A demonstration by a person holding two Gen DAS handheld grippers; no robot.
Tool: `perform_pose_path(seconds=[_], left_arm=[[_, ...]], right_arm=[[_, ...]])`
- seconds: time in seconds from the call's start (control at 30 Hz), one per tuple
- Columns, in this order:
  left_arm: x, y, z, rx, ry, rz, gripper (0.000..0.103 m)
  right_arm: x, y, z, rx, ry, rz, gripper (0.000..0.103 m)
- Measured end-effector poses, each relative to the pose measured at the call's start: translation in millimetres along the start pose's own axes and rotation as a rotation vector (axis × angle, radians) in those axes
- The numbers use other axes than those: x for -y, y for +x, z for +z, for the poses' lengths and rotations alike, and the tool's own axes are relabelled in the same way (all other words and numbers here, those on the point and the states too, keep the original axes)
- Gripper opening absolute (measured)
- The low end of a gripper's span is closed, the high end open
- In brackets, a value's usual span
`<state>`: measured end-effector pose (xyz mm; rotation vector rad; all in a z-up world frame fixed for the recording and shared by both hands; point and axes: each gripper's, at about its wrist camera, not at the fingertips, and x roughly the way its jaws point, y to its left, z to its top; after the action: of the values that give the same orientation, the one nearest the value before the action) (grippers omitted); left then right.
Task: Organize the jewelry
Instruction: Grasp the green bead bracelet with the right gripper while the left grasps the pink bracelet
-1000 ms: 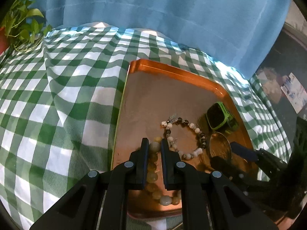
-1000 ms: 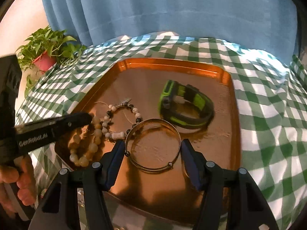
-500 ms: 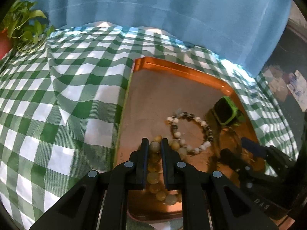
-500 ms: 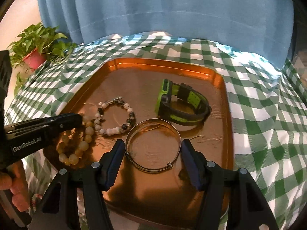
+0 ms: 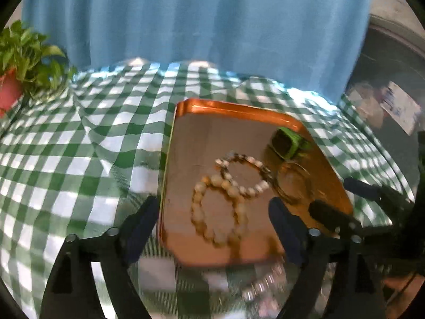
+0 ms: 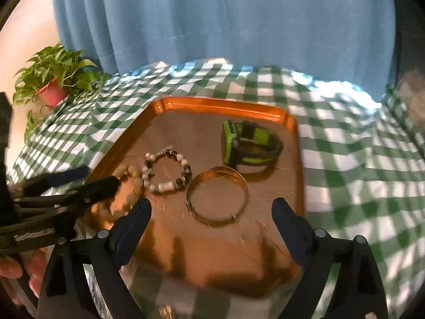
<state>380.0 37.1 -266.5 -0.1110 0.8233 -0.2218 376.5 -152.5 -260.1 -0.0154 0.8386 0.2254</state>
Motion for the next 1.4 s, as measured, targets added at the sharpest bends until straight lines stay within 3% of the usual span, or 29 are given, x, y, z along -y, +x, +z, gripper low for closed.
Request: perform_pose_path(seconds=[0.13, 0.53, 0.73, 0.87, 0.97, 1.07, 1.13, 1.2, 1.27, 1.4], left_arm=[[3.4, -21.3, -17.3, -0.007, -0.006, -0.035, 0.086], [-4.6, -92.2, -78.3, -0.043, -0.031, 0.006, 0.086], [-5.5, -96.8, -109.3, -0.030, -0.011, 0.025, 0.086], [-1.6, -85.8, -112.3, -0.042, 0.018, 0.037, 0.086], [-2.7, -81.0, -110.8, -0.045, 0.014, 0.044, 0.084], [-8.7, -81.3, -107.5, -0.024, -0.025, -0.008, 0.080], [-12.3, -77.3, -105.4, -0.029, -0.044, -0.023, 0.073], [-12.5, -71.7, -103.6, -0.042, -0.039, -0.015, 0.057], [-10.9, -62.9, -103.3, -0.070, -0.018, 0.002, 0.038], [-2.0, -58.7, -106.2, -0.061, 0.060, 0.053, 0.036]], right_arm=[[12.6, -26.8, -18.6, 0.007, 0.063, 0.031, 0.092], [26.5, -123.7, -82.8, 0.076, 0.110, -0.001, 0.095], [26.2, -131.6, -115.4, 0.096, 0.085, 0.029, 0.096], [31.4, -121.1, -127.1, 0.082, 0.077, 0.060, 0.096], [38.5, -119.0, -125.9, 0.097, 0.101, 0.087, 0.081], [50.1, -110.1, -123.7, 0.091, 0.139, 0.048, 0.064], [57.9, -98.6, -122.5, 0.056, 0.166, 0.043, 0.033], [62.3, -89.0, -122.4, 0.023, 0.173, 0.016, 0.017], [65.2, -83.5, -123.5, 0.003, 0.179, 0.008, 0.015], [59.0, -81.4, -124.6, 0.003, 0.137, -0.033, 0.014]])
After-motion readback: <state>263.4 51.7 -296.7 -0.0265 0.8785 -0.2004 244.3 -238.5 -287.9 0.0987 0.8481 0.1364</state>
